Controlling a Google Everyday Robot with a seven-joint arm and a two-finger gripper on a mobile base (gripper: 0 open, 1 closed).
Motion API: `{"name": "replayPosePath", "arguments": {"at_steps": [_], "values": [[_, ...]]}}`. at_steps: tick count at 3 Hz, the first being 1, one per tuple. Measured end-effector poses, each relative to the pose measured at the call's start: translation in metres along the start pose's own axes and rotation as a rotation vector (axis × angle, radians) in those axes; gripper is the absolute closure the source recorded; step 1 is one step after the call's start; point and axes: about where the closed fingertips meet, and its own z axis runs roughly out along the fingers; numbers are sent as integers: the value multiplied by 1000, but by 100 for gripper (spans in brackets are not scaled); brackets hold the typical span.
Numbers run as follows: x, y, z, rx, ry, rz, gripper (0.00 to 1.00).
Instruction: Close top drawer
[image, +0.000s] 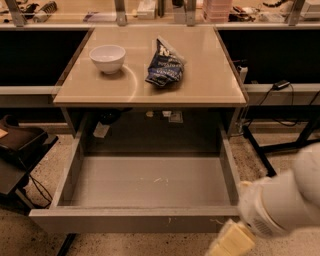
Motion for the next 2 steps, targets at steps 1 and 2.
{"name": "replayPosePath", "arguments": {"at_steps": [1, 2], "values": [[60, 49, 0, -22, -29, 109, 0], [79, 70, 9, -64, -52, 159, 0]]}}
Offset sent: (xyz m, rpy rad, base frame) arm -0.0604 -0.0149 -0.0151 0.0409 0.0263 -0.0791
